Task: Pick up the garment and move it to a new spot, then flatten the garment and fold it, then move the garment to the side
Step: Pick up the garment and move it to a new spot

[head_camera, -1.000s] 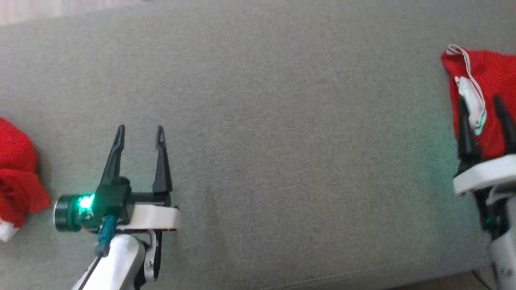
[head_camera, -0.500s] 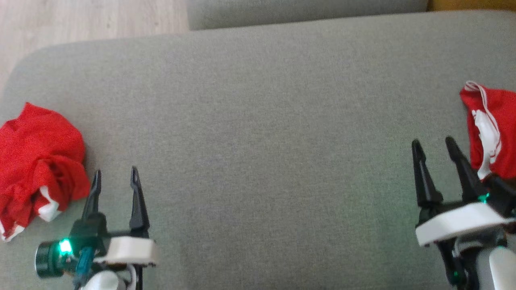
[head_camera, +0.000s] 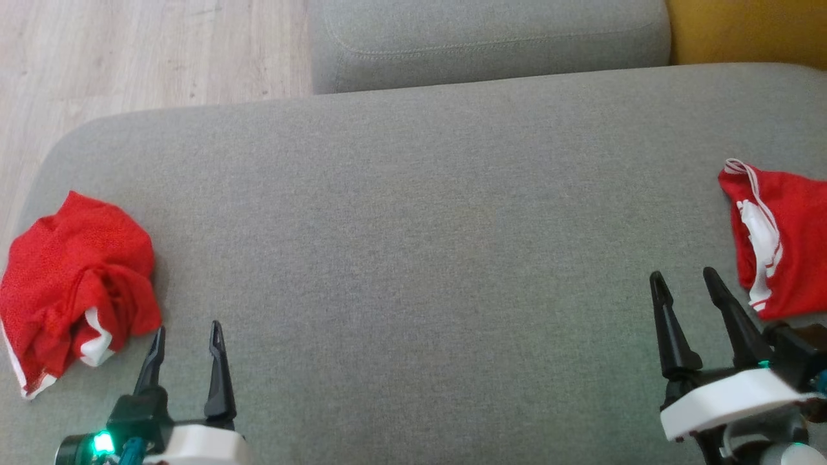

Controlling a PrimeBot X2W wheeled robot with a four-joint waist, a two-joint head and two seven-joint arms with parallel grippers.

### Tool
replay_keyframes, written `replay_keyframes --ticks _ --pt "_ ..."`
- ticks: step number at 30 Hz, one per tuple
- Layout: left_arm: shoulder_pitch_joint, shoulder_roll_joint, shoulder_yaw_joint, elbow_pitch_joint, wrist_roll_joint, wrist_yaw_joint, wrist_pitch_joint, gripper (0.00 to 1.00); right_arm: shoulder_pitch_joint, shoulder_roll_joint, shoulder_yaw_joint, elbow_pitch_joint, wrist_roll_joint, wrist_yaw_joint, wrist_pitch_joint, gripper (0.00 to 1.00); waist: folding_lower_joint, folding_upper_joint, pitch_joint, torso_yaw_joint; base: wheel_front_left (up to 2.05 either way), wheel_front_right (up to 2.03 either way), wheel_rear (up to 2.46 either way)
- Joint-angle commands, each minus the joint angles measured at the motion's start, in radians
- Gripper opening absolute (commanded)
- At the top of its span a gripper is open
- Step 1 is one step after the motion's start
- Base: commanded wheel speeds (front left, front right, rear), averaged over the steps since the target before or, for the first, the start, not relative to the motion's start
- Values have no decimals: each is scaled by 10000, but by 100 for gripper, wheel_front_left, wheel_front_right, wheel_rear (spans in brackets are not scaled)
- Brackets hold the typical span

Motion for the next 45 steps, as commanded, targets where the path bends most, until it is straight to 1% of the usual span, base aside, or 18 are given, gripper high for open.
replay_keyframes --ticks 1,8,14,18,22,25,26,30,38,42,45 --pt "-304 305 314 -357 -20 15 13 100 -205 -18 171 -485 -96 -7 44 100 1 0 -48 -9 0 0 0" --pt "-367 340 245 -240 -60 -23 130 100 -193 14 205 -562 -155 -7 118 100 1 0 -79 45 0 0 0" --pt "-518 327 167 -217 38 44 149 100 -220 3 204 -605 -141 -7 152 100 1 0 -20 128 0 0 0" --pt "-763 311 101 -251 155 -50 -6 100 -327 -29 233 -670 -112 -7 161 100 1 0 138 351 0 0 0" --pt "-1257 129 -14 -120 258 -251 -185 100 -512 -133 319 -816 -157 -7 141 100 1 0 264 959 0 0 0" --pt "-1604 -81 -66 151 274 -430 -340 100 -584 -237 432 -913 -180 -7 192 100 1 0 270 1543 0 0 0" --pt "-1604 -81 -66 151 274 -430 -340 100 -584 -237 432 -913 -180 -7 192 100 1 0 270 1543 0 0 0" --pt "-1818 -316 84 550 256 -543 -549 100 -749 -388 744 -936 -139 -7 275 100 1 0 311 2216 0 0 0" --pt "-2118 -740 753 1059 391 -832 -695 100 -1113 -767 1254 -1152 -109 -7 456 100 1 0 652 3495 0 0 0" --pt "-2214 -1001 1247 1180 656 -1038 -699 100 -1308 -1032 1322 -1348 -109 -7 618 100 1 0 941 3906 0 0 0" --pt "-2407 -1195 1582 1416 807 -1263 -700 100 -1479 -1217 1278 -1577 -112 -7 773 100 1 0 1329 4067 0 0 0"
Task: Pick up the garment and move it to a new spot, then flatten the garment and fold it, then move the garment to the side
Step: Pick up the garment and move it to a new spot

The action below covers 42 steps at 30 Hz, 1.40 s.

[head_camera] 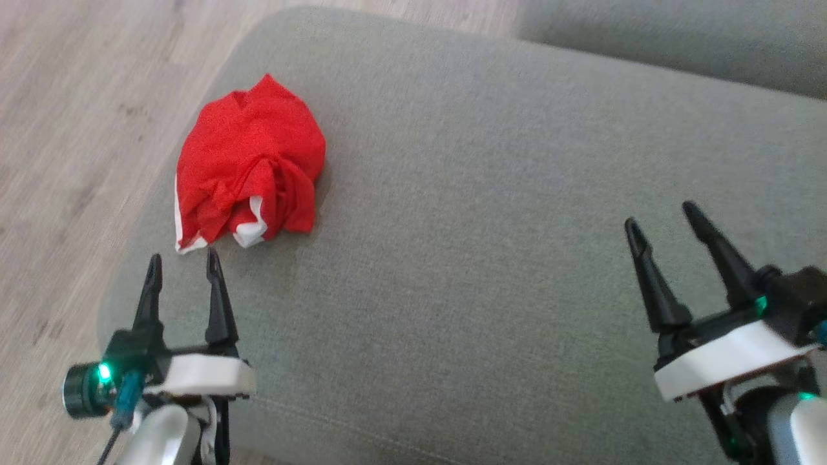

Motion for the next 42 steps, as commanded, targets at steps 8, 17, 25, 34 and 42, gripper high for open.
replay_keyframes --ticks 8,17,25,34,42 --pt "-2198 -438 1078 1232 271 -971 -94 100 -830 -744 51 -1082 236 -7 578 100 0 0 1754 24 0 0 0" --pt "-5035 -813 1059 5405 -279 -2262 880 100 -1013 -1055 -364 -1480 557 -7 814 100 0 0 2908 -510 0 0 0" --pt "-6090 -914 1106 7390 -608 -2603 1392 0 -954 -930 -487 -1357 722 -7 701 100 0 0 2856 -721 0 0 0" --pt "-6009 -524 1472 7473 -540 -2316 -12 0 -944 -816 -557 -991 713 -7 218 100 0 0 1680 -806 0 0 0" --pt "-4108 45 2319 4469 -144 -1569 -91 0 -998 -540 -408 -380 609 -7 -315 100 0 0 274 -1330 0 0 0"
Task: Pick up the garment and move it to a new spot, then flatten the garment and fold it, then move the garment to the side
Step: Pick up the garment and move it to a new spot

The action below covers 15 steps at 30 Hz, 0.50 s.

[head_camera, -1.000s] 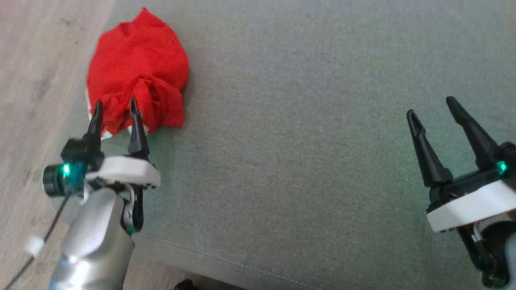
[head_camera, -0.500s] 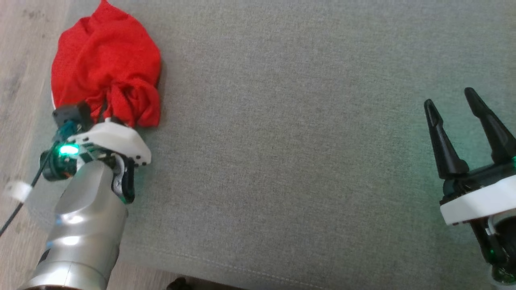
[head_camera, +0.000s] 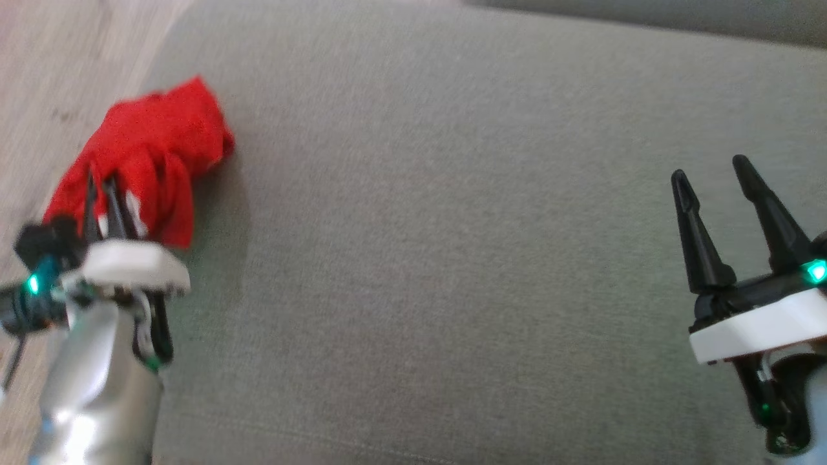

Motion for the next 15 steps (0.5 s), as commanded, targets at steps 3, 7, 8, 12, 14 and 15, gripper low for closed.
replay_keyframes --ticks 3,7,8,12,14,15 --pt "914 543 432 -1479 217 324 -121 0 -153 94 258 -141 -136 -7 -214 100 2 0 -817 -599 0 0 0" --pt "2068 588 234 -3190 409 687 201 0 -71 292 340 5 -161 -7 -294 100 2 0 -1080 -1136 0 0 0" --pt "2340 589 145 -3636 461 757 345 0 -36 353 372 29 -145 -7 -299 100 2 0 -1109 -1306 0 0 0" --pt "3290 400 -477 -5161 686 939 1045 0 24 523 563 139 -16 -7 -357 100 2 0 -1053 -2197 0 0 0" --pt "3543 176 -939 -5599 778 922 1409 0 2 573 654 223 71 -7 -416 100 2 0 -951 -2719 0 0 0" --pt "3589 80 -1168 -5712 847 901 1554 0 -24 597 694 279 127 -7 -442 100 2 0 -887 -2996 0 0 0"
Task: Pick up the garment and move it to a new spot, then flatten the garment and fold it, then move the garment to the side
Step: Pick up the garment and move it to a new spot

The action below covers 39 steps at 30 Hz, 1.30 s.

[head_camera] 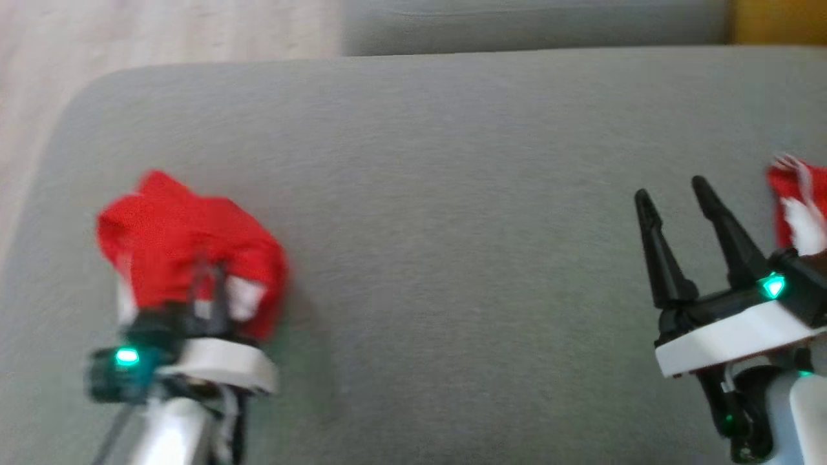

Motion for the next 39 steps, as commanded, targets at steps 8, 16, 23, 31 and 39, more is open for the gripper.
replay_keyframes --ticks 8,16,23,31,39 --pt "-1468 -1008 -2168 411 736 -1260 733 0 -241 177 310 143 332 -7 -413 100 2 0 558 -2849 0 0 0" --pt "-2178 -1547 -3593 1842 1188 -2076 555 16 -331 307 381 465 544 -7 -703 100 2 0 895 -3834 0 0 0" --pt "-2409 -1621 -3768 2187 1333 -2021 -393 100 -213 355 186 620 615 -7 -710 100 2 0 821 -3465 0 0 0" --pt "-2158 -901 -2928 1131 1093 -1429 -862 100 -197 147 147 456 452 -7 -468 100 2 0 495 -2498 0 0 0" --pt "-1233 372 -1178 200 324 -459 -808 100 94 140 -75 273 198 -7 -134 100 2 0 237 -1525 0 0 0"
